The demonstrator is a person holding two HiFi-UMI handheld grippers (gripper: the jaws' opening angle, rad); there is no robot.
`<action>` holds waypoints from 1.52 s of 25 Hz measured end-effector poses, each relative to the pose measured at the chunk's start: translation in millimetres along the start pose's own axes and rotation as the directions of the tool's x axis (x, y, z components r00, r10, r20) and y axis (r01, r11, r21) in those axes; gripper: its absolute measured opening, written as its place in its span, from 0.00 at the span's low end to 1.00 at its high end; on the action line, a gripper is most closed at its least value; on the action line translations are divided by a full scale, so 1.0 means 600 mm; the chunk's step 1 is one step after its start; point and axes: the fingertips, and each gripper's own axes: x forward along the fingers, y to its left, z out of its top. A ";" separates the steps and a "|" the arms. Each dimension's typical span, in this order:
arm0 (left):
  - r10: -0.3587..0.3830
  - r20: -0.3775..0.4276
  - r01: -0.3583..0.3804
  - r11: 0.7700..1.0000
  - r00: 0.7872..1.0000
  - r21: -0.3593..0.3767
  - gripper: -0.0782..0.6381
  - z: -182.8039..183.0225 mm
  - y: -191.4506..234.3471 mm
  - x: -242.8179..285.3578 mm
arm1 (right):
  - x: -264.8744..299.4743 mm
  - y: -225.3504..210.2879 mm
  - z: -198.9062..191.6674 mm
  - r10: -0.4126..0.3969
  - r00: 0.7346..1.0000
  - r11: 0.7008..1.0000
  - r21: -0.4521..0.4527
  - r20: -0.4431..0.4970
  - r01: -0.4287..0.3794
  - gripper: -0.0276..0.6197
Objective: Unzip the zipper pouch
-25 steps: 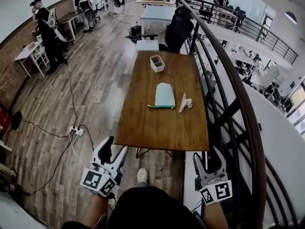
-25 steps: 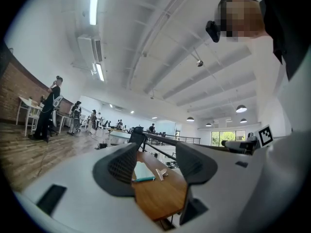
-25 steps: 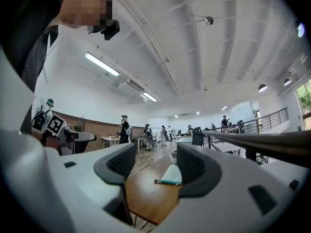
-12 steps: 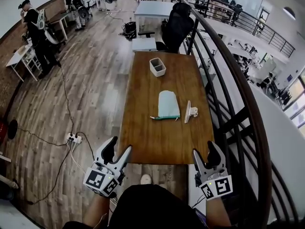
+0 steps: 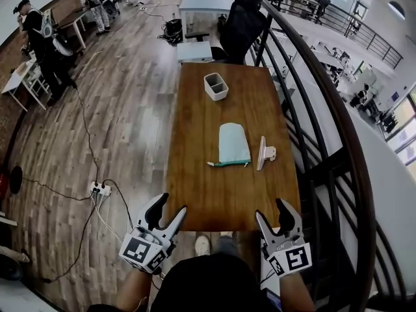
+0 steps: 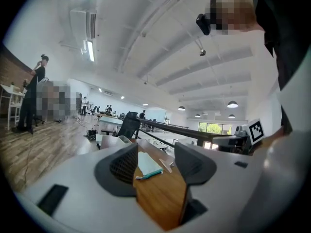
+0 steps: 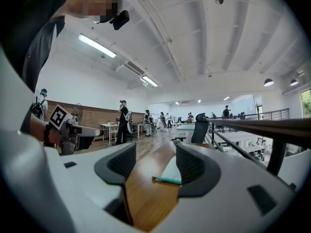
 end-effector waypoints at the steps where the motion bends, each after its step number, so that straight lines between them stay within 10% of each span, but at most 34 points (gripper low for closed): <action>1: -0.007 -0.016 0.007 1.000 1.000 -0.003 0.45 -0.009 -0.001 0.005 | 0.003 0.004 -0.003 0.008 1.000 1.000 -0.010 -0.009 -0.008 0.44; 18: -0.045 -0.193 0.035 0.998 0.980 -0.056 0.44 -0.110 0.030 0.134 | 0.144 -0.070 -0.142 0.095 0.966 0.982 -0.136 -0.241 -0.131 0.39; 38: 0.081 -0.280 -0.118 0.986 0.956 -0.117 0.42 -0.142 0.076 0.164 | 0.304 -0.143 -0.329 0.210 0.768 0.883 -0.219 -0.605 -0.414 0.39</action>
